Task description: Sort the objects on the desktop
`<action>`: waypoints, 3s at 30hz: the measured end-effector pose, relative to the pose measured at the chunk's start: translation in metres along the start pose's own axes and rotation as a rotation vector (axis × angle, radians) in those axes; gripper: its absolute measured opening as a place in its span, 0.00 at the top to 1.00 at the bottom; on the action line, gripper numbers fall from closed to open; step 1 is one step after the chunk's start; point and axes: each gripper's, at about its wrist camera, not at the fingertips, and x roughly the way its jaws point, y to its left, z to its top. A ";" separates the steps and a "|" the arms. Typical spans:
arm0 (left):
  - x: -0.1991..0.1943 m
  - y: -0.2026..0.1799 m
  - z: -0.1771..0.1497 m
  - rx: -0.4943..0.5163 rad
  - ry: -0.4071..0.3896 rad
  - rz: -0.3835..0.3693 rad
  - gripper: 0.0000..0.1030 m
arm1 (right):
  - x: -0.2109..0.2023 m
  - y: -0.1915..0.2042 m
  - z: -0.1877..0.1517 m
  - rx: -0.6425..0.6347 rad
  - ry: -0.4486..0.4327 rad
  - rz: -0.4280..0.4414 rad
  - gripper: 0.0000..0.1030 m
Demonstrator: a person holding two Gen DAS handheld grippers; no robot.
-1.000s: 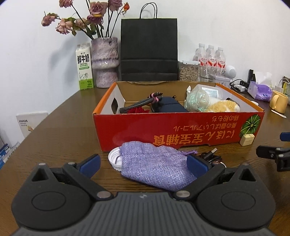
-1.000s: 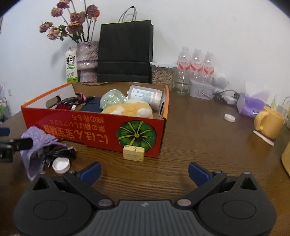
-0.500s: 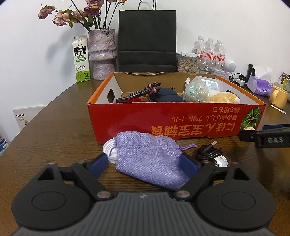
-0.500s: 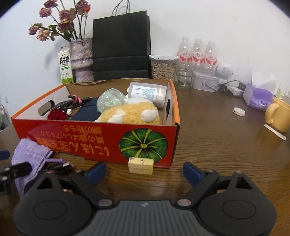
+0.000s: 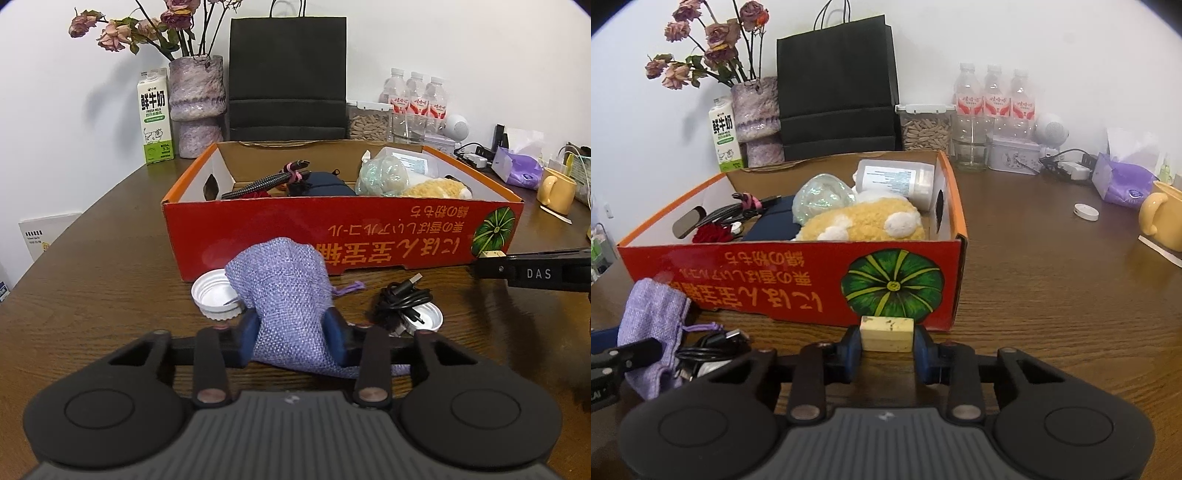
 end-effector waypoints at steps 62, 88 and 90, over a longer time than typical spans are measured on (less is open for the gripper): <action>-0.035 0.017 0.002 0.000 -0.076 -0.028 0.76 | -0.049 0.021 -0.016 -0.022 -0.062 0.105 0.72; -0.003 0.020 0.016 -0.018 0.011 -0.016 0.98 | -0.048 0.022 -0.018 -0.025 -0.054 0.113 0.72; -0.006 0.019 0.016 -0.017 0.006 -0.022 0.98 | -0.049 0.022 -0.019 -0.026 -0.055 0.115 0.72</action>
